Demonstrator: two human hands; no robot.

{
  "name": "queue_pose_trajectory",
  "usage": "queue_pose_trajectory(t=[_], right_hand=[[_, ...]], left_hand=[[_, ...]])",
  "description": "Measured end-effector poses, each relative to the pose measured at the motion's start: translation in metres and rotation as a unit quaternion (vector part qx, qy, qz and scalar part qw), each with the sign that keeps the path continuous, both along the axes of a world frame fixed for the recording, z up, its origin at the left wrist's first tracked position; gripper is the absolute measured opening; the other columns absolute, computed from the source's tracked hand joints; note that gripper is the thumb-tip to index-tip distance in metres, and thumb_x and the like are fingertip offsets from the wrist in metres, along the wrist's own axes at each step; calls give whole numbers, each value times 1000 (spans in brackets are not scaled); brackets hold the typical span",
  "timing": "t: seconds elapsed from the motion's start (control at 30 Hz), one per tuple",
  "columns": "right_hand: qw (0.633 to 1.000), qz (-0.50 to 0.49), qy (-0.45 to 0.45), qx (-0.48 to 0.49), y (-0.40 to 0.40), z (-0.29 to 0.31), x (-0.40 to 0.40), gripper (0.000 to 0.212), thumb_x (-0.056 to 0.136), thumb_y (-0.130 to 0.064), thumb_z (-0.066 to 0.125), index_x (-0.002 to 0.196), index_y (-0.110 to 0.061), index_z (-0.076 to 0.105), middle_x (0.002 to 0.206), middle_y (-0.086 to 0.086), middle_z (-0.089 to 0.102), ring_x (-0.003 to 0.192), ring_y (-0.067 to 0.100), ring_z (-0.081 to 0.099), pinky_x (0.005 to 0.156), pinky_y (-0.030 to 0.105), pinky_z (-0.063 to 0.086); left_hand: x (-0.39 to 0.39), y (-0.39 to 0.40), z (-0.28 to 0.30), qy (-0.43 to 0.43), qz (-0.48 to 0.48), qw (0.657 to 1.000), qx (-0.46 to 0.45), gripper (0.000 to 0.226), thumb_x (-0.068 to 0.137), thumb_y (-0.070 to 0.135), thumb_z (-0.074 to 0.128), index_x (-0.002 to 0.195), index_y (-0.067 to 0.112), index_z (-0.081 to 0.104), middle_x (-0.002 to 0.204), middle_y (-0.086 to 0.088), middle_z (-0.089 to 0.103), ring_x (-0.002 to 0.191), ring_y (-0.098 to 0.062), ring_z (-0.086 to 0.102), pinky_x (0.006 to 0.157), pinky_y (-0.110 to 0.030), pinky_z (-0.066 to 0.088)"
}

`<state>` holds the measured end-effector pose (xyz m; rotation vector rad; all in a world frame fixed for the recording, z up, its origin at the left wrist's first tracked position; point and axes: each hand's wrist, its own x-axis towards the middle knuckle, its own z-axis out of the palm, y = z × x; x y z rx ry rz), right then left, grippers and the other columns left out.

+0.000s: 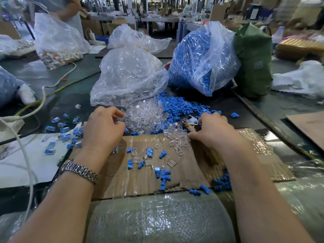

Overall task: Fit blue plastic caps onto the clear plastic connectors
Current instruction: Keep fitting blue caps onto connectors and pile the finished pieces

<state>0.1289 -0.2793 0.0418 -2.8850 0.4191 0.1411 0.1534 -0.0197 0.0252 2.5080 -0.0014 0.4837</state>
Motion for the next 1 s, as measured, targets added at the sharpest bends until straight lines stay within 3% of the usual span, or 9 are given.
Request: queue_pose_trajectory(t=[0.07, 0.17, 0.27, 0.33, 0.5, 0.6, 0.7, 0.8, 1.0], right_hand=[[999, 27, -36, -5, 4, 6, -4, 60, 85, -53, 75, 131, -22, 52, 137, 10, 44, 131, 34, 38, 107, 55, 37], [981, 156, -83, 77, 11, 16, -9, 23, 84, -39, 80, 104, -35, 68, 109, -8, 62, 112, 17, 52, 99, 46, 44], [947, 273, -36, 166, 22, 18, -16, 15, 80, -26, 85, 82, -37, 74, 83, -18, 66, 85, -1, 57, 75, 18, 44], [938, 302, -18, 170, 27, 14, -16, 18, 78, -26, 87, 80, -40, 76, 82, -20, 66, 82, -3, 57, 68, 11, 39], [936, 319, -8, 148, 40, 2, -12, 17, 77, -27, 88, 90, -34, 80, 86, -11, 66, 82, 6, 60, 72, 21, 47], [938, 321, -15, 131, 39, 2, -13, 11, 81, -29, 84, 89, -35, 78, 88, -11, 65, 84, 7, 59, 70, 25, 46], [937, 300, -51, 174, 29, 6, -12, 6, 89, -26, 76, 87, -32, 73, 84, -14, 70, 79, -2, 63, 67, 16, 45], [925, 261, -119, 250, 20, 11, -11, 4, 88, -20, 78, 91, -23, 78, 79, -10, 74, 72, -3, 67, 73, 14, 52], [879, 240, -229, 342, 18, 13, -11, 9, 87, -15, 78, 95, -19, 81, 79, -11, 74, 71, -6, 63, 71, 7, 45]], left_hand=[[-3, -4, 2, 41, -85, 994, -50, 17, 87, 10, 70, 99, 22, 74, 94, 2, 69, 85, -12, 66, 73, -22, 53], [-10, -14, 6, 112, -228, 964, -84, 12, 87, 21, 77, 97, 27, 75, 85, 9, 72, 76, 2, 66, 65, -5, 47], [-12, -22, 4, 142, -298, 940, -85, 12, 84, 28, 81, 95, 30, 76, 83, 9, 73, 72, -4, 66, 64, -12, 50], [-11, -25, 0, 161, -311, 934, -71, 11, 84, 29, 82, 94, 30, 76, 80, 12, 72, 67, -4, 63, 62, -13, 49], [-10, -32, -5, 146, -311, 939, -2, 11, 80, 29, 82, 88, 32, 75, 86, 9, 68, 80, -6, 65, 75, -23, 52], [-10, -31, -5, 153, -311, 938, 0, 9, 83, 25, 81, 89, 30, 77, 80, 14, 70, 73, 4, 63, 67, -11, 45], [-8, -25, -2, 175, -303, 934, -72, 11, 86, 19, 80, 93, 26, 77, 80, 16, 75, 74, 4, 69, 66, -8, 48], [-6, -20, 2, 205, -293, 919, -166, 13, 84, 18, 79, 96, 21, 74, 90, 6, 78, 82, -7, 75, 70, -17, 57], [-6, -19, 2, 261, -306, 821, -405, 36, 65, 25, 87, 96, 11, 75, 104, -16, 77, 93, -24, 75, 80, -27, 60]])
